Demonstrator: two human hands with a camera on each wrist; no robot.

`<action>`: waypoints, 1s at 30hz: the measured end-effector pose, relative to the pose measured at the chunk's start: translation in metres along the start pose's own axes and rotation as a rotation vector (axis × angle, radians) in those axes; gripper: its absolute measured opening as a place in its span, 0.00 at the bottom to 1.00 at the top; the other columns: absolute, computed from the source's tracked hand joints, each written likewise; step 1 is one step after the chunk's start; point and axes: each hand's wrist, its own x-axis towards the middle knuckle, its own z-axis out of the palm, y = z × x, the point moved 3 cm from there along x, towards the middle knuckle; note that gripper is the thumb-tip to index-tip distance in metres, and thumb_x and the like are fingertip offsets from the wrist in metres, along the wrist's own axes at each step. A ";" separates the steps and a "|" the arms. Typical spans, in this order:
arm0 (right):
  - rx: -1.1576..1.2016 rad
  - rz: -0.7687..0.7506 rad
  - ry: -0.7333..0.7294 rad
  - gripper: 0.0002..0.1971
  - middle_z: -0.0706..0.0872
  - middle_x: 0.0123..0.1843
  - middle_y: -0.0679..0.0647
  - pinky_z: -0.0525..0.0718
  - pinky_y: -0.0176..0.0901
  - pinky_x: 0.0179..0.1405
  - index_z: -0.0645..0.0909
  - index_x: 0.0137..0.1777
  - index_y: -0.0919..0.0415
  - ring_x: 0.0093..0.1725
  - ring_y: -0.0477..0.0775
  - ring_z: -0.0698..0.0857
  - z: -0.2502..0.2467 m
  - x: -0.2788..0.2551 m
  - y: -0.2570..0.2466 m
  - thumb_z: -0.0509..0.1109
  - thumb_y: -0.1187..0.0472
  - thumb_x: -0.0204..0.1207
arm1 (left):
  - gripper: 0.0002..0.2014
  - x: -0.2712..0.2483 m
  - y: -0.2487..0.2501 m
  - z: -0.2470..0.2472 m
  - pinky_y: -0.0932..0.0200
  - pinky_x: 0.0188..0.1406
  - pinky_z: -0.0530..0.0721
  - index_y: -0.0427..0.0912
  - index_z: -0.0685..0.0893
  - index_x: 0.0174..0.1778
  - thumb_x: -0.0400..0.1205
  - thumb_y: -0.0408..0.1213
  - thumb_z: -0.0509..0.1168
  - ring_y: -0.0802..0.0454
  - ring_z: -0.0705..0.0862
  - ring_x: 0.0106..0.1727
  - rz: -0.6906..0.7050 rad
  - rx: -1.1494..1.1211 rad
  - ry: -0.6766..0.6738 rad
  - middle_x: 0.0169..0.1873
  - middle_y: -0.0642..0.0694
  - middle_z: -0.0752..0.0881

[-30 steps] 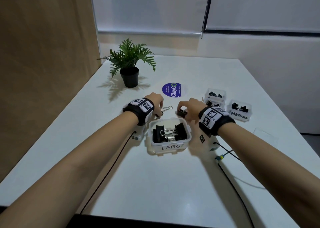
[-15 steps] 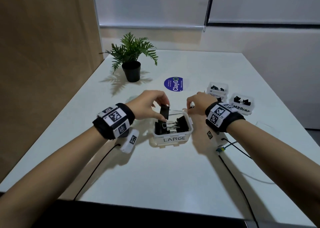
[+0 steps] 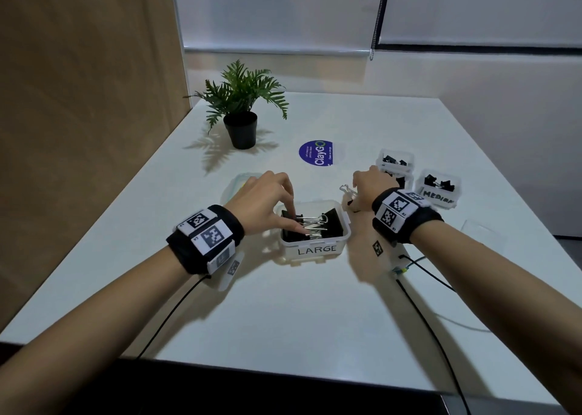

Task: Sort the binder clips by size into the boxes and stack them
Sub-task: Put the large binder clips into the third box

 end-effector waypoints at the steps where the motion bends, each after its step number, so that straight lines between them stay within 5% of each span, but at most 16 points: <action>1: 0.031 -0.003 -0.010 0.25 0.74 0.66 0.60 0.80 0.47 0.47 0.74 0.68 0.59 0.60 0.62 0.82 -0.002 0.000 0.001 0.72 0.55 0.72 | 0.23 -0.001 -0.001 -0.002 0.50 0.60 0.73 0.56 0.90 0.45 0.64 0.68 0.72 0.55 0.74 0.57 -0.008 -0.015 0.008 0.53 0.54 0.77; 6: 0.250 -0.081 0.124 0.30 0.80 0.65 0.56 0.80 0.49 0.59 0.74 0.71 0.56 0.64 0.58 0.80 -0.024 -0.009 0.007 0.78 0.57 0.68 | 0.25 -0.001 0.000 -0.004 0.49 0.64 0.69 0.55 0.89 0.54 0.66 0.64 0.74 0.52 0.71 0.63 -0.047 0.029 -0.036 0.59 0.51 0.76; 9: 0.462 -0.292 0.210 0.31 0.84 0.59 0.52 0.82 0.44 0.53 0.77 0.67 0.53 0.57 0.54 0.85 -0.039 -0.027 0.003 0.83 0.59 0.63 | 0.24 0.001 -0.004 -0.003 0.48 0.64 0.69 0.53 0.89 0.53 0.66 0.62 0.75 0.51 0.69 0.64 -0.078 0.042 -0.080 0.61 0.51 0.75; 14: 0.498 -0.588 0.091 0.32 0.84 0.57 0.49 0.88 0.41 0.44 0.78 0.66 0.52 0.56 0.47 0.85 -0.042 -0.058 -0.009 0.85 0.60 0.62 | 0.27 0.003 -0.009 -0.004 0.48 0.65 0.72 0.53 0.87 0.55 0.64 0.63 0.76 0.51 0.72 0.62 -0.108 -0.019 -0.126 0.58 0.51 0.77; 23: 0.436 -0.603 -0.005 0.32 0.85 0.59 0.48 0.82 0.35 0.48 0.74 0.69 0.50 0.60 0.48 0.84 -0.031 -0.065 -0.014 0.82 0.60 0.66 | 0.55 -0.004 0.010 -0.004 0.52 0.61 0.79 0.50 0.71 0.73 0.51 0.71 0.77 0.53 0.79 0.62 -0.170 0.022 -0.184 0.60 0.54 0.81; 26: 0.358 -0.618 0.070 0.35 0.81 0.64 0.48 0.74 0.32 0.49 0.73 0.73 0.52 0.61 0.47 0.80 -0.036 -0.070 -0.011 0.83 0.56 0.66 | 0.54 -0.002 0.012 -0.002 0.51 0.63 0.77 0.47 0.71 0.73 0.53 0.67 0.79 0.51 0.78 0.64 -0.163 0.072 -0.196 0.61 0.52 0.80; 30: 0.370 -0.490 0.083 0.28 0.82 0.64 0.50 0.79 0.38 0.58 0.78 0.69 0.54 0.59 0.48 0.83 -0.049 -0.061 0.019 0.80 0.56 0.69 | 0.48 0.006 0.012 0.002 0.51 0.62 0.78 0.45 0.75 0.69 0.56 0.61 0.82 0.50 0.78 0.63 -0.164 0.026 -0.200 0.61 0.51 0.80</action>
